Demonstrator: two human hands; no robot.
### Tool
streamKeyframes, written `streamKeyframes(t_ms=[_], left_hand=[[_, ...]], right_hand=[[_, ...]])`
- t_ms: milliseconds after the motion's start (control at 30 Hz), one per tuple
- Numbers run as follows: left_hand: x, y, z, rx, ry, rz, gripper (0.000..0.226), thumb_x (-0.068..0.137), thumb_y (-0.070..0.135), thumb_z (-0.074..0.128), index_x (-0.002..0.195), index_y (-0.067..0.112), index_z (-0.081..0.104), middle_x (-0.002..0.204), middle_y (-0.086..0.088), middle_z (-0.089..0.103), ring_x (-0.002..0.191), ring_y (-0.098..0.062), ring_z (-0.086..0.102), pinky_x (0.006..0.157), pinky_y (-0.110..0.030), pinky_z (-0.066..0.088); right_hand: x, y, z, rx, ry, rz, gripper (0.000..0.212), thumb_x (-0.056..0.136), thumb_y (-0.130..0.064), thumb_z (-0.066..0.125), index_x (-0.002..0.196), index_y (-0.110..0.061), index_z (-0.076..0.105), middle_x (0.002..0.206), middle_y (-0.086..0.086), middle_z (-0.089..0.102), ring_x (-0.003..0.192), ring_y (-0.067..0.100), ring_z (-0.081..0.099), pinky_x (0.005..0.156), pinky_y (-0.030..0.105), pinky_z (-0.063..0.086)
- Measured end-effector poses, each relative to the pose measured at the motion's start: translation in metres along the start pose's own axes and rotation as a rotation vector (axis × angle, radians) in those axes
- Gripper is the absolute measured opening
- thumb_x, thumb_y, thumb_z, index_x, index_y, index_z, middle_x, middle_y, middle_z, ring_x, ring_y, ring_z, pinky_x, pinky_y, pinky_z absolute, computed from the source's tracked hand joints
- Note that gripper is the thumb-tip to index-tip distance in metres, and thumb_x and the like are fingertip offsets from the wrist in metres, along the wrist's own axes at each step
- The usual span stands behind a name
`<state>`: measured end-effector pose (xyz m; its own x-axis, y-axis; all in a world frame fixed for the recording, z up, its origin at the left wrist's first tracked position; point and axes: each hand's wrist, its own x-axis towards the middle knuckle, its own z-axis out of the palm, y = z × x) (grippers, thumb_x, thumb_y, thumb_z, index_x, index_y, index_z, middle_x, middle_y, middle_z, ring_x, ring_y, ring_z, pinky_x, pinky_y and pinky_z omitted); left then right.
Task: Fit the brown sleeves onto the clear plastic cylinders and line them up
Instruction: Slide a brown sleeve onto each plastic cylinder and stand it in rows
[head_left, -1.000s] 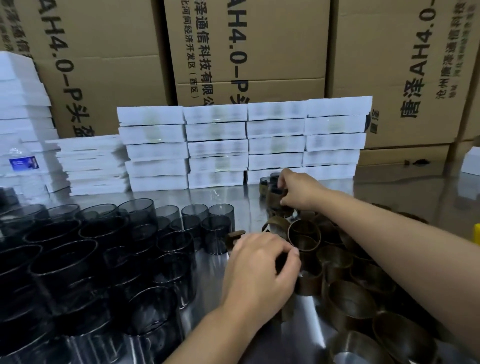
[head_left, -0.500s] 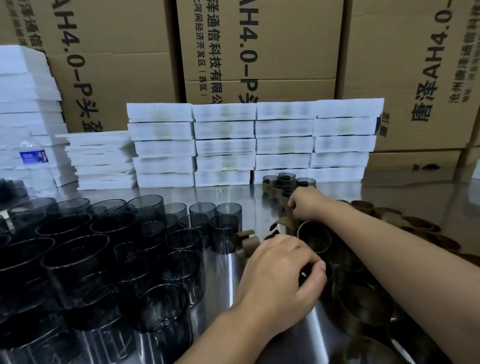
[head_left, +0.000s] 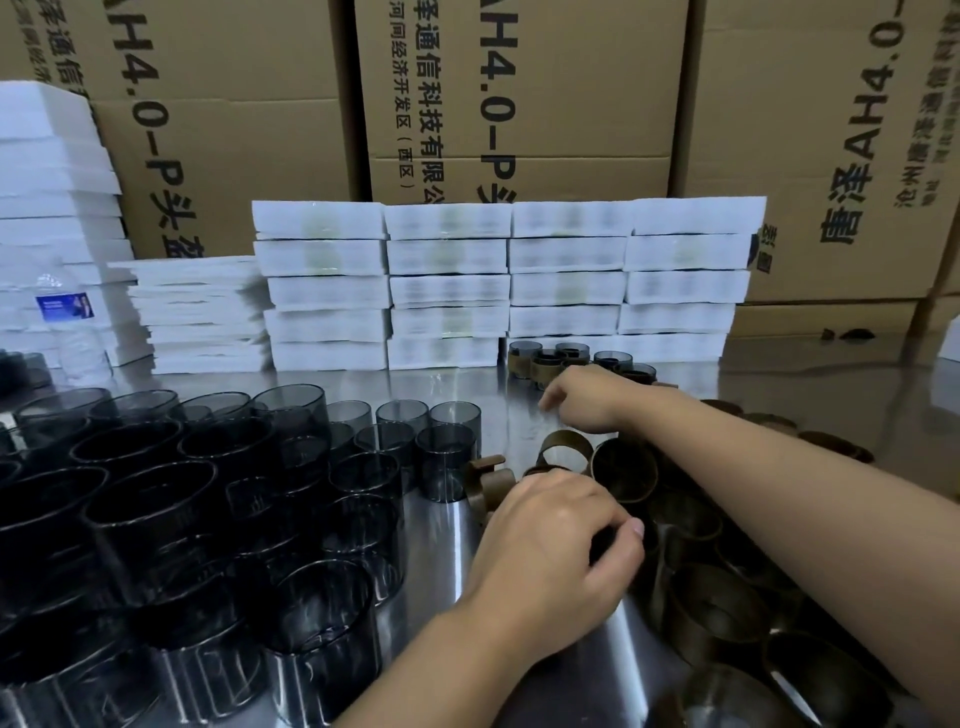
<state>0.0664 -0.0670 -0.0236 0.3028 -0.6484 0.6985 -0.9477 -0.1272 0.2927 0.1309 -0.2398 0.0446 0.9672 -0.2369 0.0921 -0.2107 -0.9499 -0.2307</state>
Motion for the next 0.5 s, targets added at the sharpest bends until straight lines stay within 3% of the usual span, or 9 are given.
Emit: streamKeyframes(t_ms=[233, 300, 400, 500], left_hand=[[0.001, 0.000, -0.001, -0.016, -0.003, 0.011, 0.032, 0.089, 0.035, 0.047, 0.092, 0.017, 0.074, 0.091, 0.005, 0.070, 0.094, -0.011, 0.057, 0.088, -0.021, 0.037], [0.001, -0.001, -0.001, -0.016, 0.011, 0.010, 0.038, 0.086, 0.037, 0.043, 0.091, 0.015, 0.074, 0.091, 0.003, 0.071, 0.094, -0.015, 0.060, 0.088, -0.028, 0.042], [-0.001, -0.003, -0.001, 0.024, 0.123, 0.001, 0.033, 0.078, 0.033, 0.049, 0.071, 0.011, 0.073, 0.072, -0.003, 0.071, 0.072, -0.022, 0.064, 0.063, -0.031, 0.050], [-0.001, -0.004, -0.003, 0.142, 0.254, -0.005, 0.031, 0.070, 0.033, 0.052, 0.049, 0.013, 0.064, 0.051, 0.000, 0.062, 0.050, -0.018, 0.057, 0.044, -0.023, 0.037]], right_hand=[[-0.024, -0.063, -0.001, 0.105, -0.025, -0.287, 0.024, 0.091, -0.030, 0.057, 0.111, -0.022, 0.069, 0.112, -0.006, 0.067, 0.094, 0.007, 0.055, 0.071, 0.015, 0.039], [-0.028, -0.077, 0.007, 0.028, -0.071, -0.320, 0.028, 0.090, -0.033, 0.058, 0.113, -0.019, 0.067, 0.114, -0.002, 0.067, 0.097, 0.013, 0.058, 0.075, 0.018, 0.040], [-0.031, -0.091, 0.024, -0.158, -0.126, -0.321, 0.031, 0.088, -0.028, 0.059, 0.114, -0.011, 0.064, 0.112, 0.009, 0.065, 0.098, 0.024, 0.058, 0.072, 0.026, 0.043], [-0.031, -0.096, 0.028, -0.220, -0.119, -0.303, 0.028, 0.087, -0.025, 0.061, 0.112, -0.012, 0.061, 0.110, 0.008, 0.063, 0.095, 0.025, 0.056, 0.057, 0.024, 0.038]])
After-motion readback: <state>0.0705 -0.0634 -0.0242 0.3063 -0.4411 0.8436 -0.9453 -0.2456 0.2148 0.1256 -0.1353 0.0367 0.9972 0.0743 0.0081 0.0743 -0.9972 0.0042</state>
